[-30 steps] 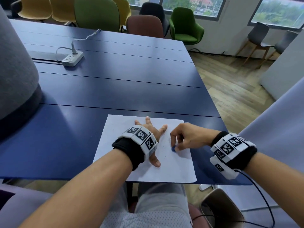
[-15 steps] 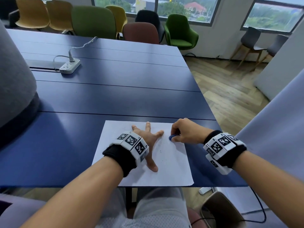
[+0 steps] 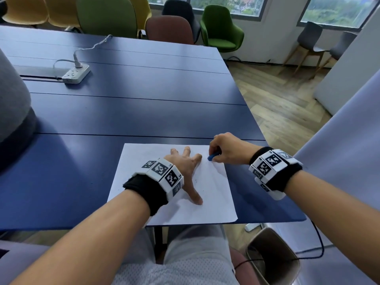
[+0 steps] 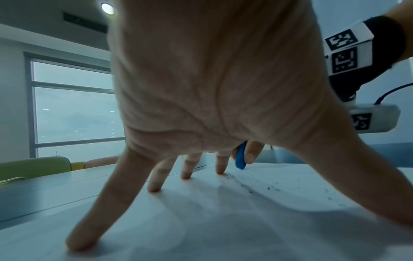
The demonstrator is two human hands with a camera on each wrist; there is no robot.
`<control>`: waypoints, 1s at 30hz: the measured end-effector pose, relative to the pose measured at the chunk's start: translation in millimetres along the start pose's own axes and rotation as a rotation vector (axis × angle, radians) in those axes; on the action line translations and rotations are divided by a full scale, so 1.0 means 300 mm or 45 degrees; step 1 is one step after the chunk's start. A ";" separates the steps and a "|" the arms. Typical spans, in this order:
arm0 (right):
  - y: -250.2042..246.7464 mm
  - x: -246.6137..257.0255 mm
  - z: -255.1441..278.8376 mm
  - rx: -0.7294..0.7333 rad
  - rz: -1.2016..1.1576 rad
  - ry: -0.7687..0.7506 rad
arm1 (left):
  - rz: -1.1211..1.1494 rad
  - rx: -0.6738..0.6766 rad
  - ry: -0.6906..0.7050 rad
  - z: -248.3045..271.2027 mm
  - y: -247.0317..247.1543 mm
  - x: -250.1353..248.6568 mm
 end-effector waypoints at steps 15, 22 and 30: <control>-0.013 0.063 0.019 0.475 0.099 0.054 | -0.026 0.011 -0.024 0.001 0.003 0.000; -0.020 0.059 0.006 0.297 0.051 0.074 | -0.035 0.018 -0.022 0.002 0.004 -0.003; -0.008 0.083 0.015 0.295 0.007 0.031 | -0.019 0.024 -0.017 0.003 0.006 0.001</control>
Point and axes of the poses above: each hand's wrist, its own z-axis away from the middle knuckle, its own y-axis out of the palm, x = y × z, the point moved 1 cm from there along -z, towards the middle knuckle, and after that the axes turned 7 degrees about y, right-handed, at the moved point
